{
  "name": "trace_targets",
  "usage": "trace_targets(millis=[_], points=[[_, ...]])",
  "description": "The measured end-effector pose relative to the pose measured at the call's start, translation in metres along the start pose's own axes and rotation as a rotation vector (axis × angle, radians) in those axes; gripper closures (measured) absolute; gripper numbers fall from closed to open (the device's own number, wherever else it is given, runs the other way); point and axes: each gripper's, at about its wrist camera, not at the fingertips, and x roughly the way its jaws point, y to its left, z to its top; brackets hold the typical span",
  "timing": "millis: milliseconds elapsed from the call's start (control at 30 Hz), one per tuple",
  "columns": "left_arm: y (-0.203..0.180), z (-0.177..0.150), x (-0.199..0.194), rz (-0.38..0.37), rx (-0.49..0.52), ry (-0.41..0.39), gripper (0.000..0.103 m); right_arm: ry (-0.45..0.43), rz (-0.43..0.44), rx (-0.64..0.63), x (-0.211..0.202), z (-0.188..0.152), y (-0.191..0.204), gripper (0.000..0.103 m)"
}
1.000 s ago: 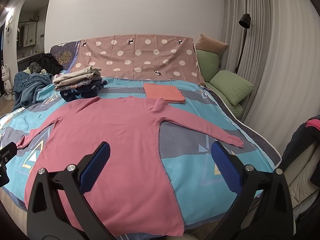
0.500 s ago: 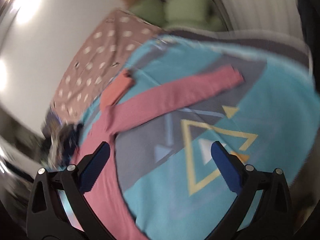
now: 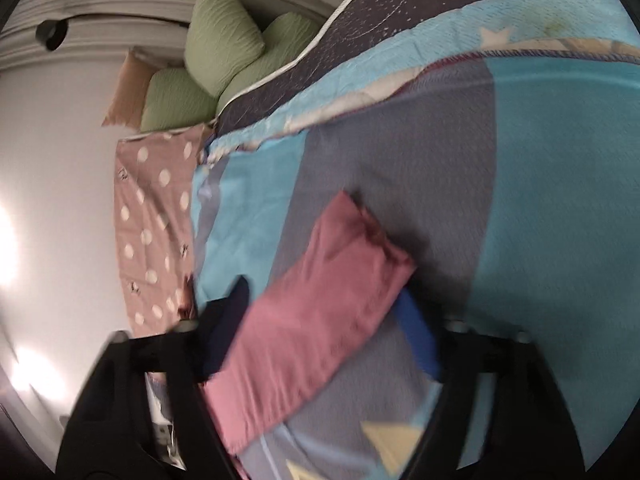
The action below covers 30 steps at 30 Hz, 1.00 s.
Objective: Fold small clothes
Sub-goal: 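Grasp the pink shirt's sleeve cuff with the right gripper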
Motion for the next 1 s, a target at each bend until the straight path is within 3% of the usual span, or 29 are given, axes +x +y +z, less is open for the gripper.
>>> trace_targets(millis=[100,167,233,267,367,467,533,700,900,1000], points=[[0.0,0.001,0.012,-0.012,-0.009,0.037,0.001,0.003,0.026,0.036,0.01,-0.003,-0.009,0.088],[0.0,0.003,0.017,-0.005,-0.018,0.048,0.001,-0.01,0.051,0.017,0.011,-0.005,-0.007,0.096],[0.004,0.005,0.021,-0.024,-0.04,0.06,0.001,-0.03,0.058,-0.072,0.007,-0.009,0.01,0.098],[0.005,0.006,0.021,-0.045,-0.051,0.064,0.001,-0.051,0.056,-0.183,0.001,-0.014,0.031,0.098],[0.014,0.012,0.021,-0.247,-0.105,0.102,0.001,-0.107,0.082,-0.432,-0.017,-0.037,0.079,0.098],[0.028,0.024,0.024,-0.511,-0.203,0.159,0.001,-0.127,0.112,-0.735,-0.033,-0.087,0.141,0.098],[0.039,0.033,0.029,-0.597,-0.28,0.174,0.001,-0.125,0.109,-0.915,-0.034,-0.129,0.176,0.098],[0.055,0.041,0.04,-0.634,-0.371,0.173,0.001,-0.016,0.158,-1.332,-0.026,-0.261,0.229,0.098],[0.093,0.033,0.061,-0.65,-0.514,0.18,0.001,0.124,0.221,-1.63,-0.013,-0.393,0.228,0.098],[0.118,0.015,0.078,-0.728,-0.645,0.217,0.005,0.161,0.217,-1.752,-0.007,-0.441,0.216,0.098]])
